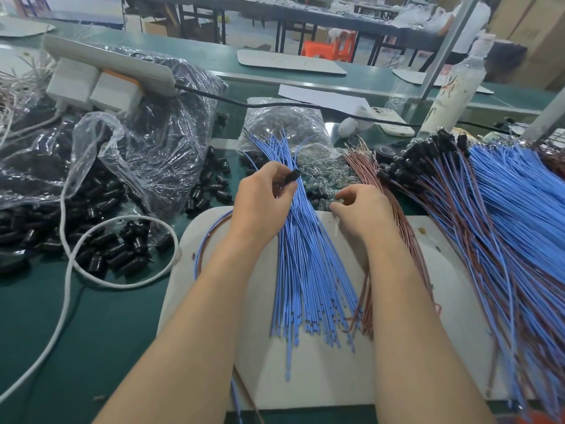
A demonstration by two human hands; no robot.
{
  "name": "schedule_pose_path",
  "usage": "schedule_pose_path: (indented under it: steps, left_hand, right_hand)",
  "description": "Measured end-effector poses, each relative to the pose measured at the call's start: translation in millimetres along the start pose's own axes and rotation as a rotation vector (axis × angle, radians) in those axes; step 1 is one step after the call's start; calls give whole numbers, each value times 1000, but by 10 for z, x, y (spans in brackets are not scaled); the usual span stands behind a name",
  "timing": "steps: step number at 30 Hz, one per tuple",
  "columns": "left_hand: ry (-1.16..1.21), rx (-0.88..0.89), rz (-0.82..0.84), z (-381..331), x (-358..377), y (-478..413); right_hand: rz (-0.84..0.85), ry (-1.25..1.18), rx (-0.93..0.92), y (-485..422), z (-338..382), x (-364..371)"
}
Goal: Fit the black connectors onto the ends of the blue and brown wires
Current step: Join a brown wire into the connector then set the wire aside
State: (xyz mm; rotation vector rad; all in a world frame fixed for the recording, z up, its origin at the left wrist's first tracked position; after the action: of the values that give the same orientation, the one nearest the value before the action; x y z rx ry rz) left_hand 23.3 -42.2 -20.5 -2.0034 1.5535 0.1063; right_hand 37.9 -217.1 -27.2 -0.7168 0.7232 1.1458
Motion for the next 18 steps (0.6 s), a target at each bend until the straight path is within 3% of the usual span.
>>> schedule_pose_path:
  steps: [13,18]
  left_hand:
    - [-25,-2,4,4,9,0]
    - [-11,-5,4,3,4,3]
  right_hand:
    - [-123,-36,-59,17,67,73]
    - [-32,16,-75,1,83,125]
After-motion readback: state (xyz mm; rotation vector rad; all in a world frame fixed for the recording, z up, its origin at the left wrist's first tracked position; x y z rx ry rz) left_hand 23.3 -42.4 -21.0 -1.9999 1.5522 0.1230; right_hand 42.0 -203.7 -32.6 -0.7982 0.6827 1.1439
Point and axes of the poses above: each hand's wrist, its own y-axis away from the middle knuckle, its own x-axis out of the palm, z = x × y, the point moved 4 cm from there along -y, towards the middle knuckle, and after that the axes turned 3 degrees about -z, right-handed, at the moved point
